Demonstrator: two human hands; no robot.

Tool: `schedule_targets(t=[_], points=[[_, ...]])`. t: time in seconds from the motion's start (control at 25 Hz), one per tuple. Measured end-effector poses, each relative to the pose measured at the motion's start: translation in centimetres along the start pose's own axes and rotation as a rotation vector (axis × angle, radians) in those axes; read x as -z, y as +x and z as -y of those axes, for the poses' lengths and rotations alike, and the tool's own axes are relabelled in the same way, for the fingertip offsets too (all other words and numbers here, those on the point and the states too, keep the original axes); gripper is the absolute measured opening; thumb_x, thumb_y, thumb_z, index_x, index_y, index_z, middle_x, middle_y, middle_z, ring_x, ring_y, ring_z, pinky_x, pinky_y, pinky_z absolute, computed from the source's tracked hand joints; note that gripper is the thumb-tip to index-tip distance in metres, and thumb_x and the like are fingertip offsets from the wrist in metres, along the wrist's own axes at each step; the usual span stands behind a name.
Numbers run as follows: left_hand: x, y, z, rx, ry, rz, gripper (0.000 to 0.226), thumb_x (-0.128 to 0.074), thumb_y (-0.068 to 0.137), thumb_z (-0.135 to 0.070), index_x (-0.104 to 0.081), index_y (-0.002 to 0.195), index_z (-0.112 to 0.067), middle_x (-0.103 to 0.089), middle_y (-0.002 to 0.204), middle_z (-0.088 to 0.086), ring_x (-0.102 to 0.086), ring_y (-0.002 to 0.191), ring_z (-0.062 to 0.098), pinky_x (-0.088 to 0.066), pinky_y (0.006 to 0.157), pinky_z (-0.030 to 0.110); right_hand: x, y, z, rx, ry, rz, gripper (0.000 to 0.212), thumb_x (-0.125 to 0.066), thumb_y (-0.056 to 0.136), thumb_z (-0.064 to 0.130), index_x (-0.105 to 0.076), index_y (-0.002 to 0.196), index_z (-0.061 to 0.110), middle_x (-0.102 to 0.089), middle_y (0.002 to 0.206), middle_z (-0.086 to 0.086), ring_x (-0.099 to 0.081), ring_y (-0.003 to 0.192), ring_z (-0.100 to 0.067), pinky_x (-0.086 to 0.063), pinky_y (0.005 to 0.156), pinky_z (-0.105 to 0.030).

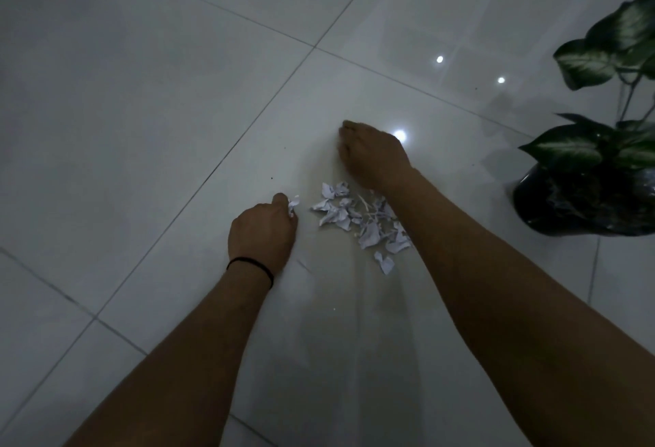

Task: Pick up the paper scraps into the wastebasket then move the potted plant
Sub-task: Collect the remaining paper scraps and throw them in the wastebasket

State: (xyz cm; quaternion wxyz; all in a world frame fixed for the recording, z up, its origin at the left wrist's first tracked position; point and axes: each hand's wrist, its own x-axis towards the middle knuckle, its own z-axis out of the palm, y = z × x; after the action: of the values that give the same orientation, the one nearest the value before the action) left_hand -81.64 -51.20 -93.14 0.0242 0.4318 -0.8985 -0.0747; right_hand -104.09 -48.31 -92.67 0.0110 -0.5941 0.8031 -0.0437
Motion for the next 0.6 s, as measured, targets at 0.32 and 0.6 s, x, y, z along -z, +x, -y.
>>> schedule_targets(t=[0.32,0.6], points=[[0.9,-1.3,-0.9,0.000,-0.181,0.043,0.028,-0.039,0.101,-0.030,-0.054,0.084,-0.012,-0.066,0.078,0.017,-0.061,0.074,0.037,-0.037,0.059,0.033,-0.8,-11.5,1.7,-0.150,0.297,-0.190,0.049,-0.041,0.097,0.033,-0.064,0.130,0.005,-0.063,0.137,-0.014,-0.061,0.126,-0.027,-0.052,0.098,-0.040],[0.6,-6.1,0.9,-0.015,-0.236,-0.192,0.033,-0.036,0.097,-0.037,-0.056,0.116,-0.018,-0.064,0.088,0.009,-0.062,0.072,0.030,-0.044,0.056,0.033,-0.9,-16.3,2.2,-0.292,0.403,-0.293,0.102,-0.052,0.080,0.075,-0.029,0.156,0.010,-0.036,0.160,-0.009,-0.032,0.149,-0.021,-0.030,0.118,-0.030]])
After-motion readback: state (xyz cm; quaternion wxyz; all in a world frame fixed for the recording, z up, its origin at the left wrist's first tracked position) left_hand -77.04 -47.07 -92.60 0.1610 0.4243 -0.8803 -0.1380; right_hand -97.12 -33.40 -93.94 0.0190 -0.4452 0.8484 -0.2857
